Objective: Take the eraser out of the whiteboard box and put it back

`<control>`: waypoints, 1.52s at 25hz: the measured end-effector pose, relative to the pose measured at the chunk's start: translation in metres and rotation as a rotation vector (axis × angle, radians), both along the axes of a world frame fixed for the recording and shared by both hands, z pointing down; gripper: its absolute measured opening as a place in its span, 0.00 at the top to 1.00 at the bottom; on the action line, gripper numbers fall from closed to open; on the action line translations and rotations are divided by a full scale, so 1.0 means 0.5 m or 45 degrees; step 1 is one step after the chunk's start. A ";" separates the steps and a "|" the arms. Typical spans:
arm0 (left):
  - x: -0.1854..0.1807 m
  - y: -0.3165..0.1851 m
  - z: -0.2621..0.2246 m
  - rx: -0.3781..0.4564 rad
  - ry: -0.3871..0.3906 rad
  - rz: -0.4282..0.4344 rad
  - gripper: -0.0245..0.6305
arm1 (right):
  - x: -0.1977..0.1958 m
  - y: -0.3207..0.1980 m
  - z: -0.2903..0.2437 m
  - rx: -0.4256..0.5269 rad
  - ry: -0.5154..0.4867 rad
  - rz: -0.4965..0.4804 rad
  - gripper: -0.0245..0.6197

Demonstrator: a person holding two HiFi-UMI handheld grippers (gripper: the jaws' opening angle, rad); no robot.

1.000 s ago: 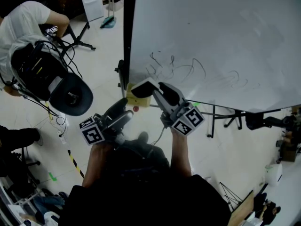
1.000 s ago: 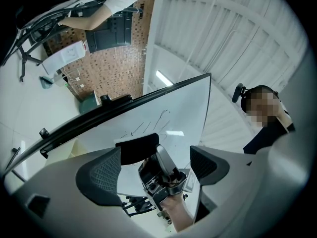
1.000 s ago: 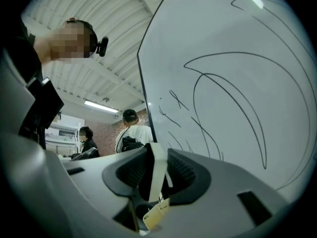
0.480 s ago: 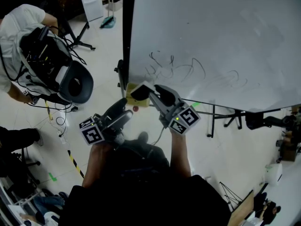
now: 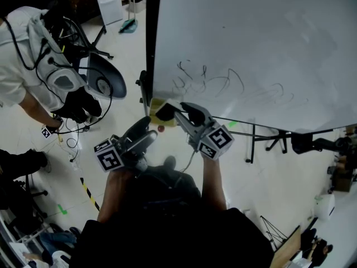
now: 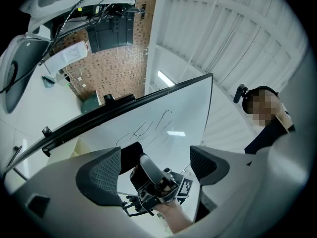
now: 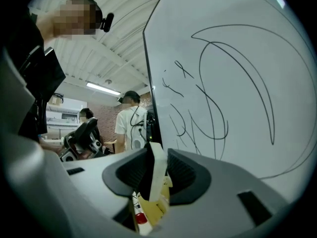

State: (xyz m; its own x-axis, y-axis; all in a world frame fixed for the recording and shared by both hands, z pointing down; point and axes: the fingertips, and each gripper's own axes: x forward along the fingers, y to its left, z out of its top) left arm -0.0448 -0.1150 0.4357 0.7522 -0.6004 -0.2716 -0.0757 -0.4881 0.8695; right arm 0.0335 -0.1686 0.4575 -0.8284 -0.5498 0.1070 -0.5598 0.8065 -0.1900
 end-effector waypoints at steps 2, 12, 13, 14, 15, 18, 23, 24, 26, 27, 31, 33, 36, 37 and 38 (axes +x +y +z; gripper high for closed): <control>0.000 -0.001 -0.001 0.003 -0.006 -0.002 0.31 | -0.001 0.000 0.005 0.001 0.017 -0.001 0.73; 0.000 -0.006 -0.004 0.011 -0.025 -0.004 0.31 | -0.011 -0.002 0.028 0.027 0.093 -0.014 0.73; 0.001 -0.005 -0.001 0.001 -0.015 -0.001 0.31 | -0.013 -0.001 0.030 0.028 0.106 -0.017 0.73; 0.002 -0.004 0.003 -0.008 -0.004 0.002 0.31 | -0.014 -0.001 0.034 0.029 0.118 -0.021 0.73; 0.002 -0.004 0.005 -0.014 0.002 0.004 0.31 | -0.015 0.000 0.037 0.031 0.129 -0.025 0.73; 0.001 -0.005 0.004 -0.013 -0.005 0.003 0.31 | -0.018 0.002 0.044 0.031 0.151 -0.029 0.73; 0.000 -0.004 0.005 -0.017 0.002 0.004 0.31 | -0.025 0.004 0.054 0.013 0.171 -0.032 0.73; 0.000 -0.004 0.005 -0.019 0.004 0.005 0.31 | -0.026 0.005 0.057 0.017 0.180 -0.039 0.73; 0.000 -0.004 0.007 -0.021 0.003 0.005 0.31 | -0.029 0.005 0.063 0.033 0.204 -0.054 0.73; 0.000 -0.005 0.008 -0.022 0.002 0.005 0.31 | -0.030 0.005 0.067 0.042 0.215 -0.061 0.73; -0.002 -0.005 0.011 -0.026 0.002 0.002 0.31 | -0.037 0.009 0.084 0.003 0.253 -0.058 0.73; -0.004 -0.005 0.011 -0.026 0.003 0.000 0.31 | -0.039 0.010 0.094 -0.001 0.273 -0.059 0.73; -0.005 -0.004 0.013 -0.023 -0.003 -0.002 0.31 | -0.040 0.009 0.108 0.024 0.306 -0.067 0.73; -0.006 -0.004 0.014 -0.023 -0.006 -0.003 0.31 | -0.041 0.009 0.112 0.024 0.315 -0.070 0.73; -0.006 -0.004 0.015 -0.025 -0.007 -0.005 0.31 | -0.042 0.009 0.116 0.021 0.322 -0.072 0.73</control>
State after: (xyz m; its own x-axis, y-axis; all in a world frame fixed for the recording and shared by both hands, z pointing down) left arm -0.0481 -0.1169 0.4434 0.7515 -0.6083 -0.2555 -0.0824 -0.4708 0.8784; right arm 0.0127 -0.1639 0.5155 -0.8059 -0.5070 0.3057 -0.5419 0.8397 -0.0360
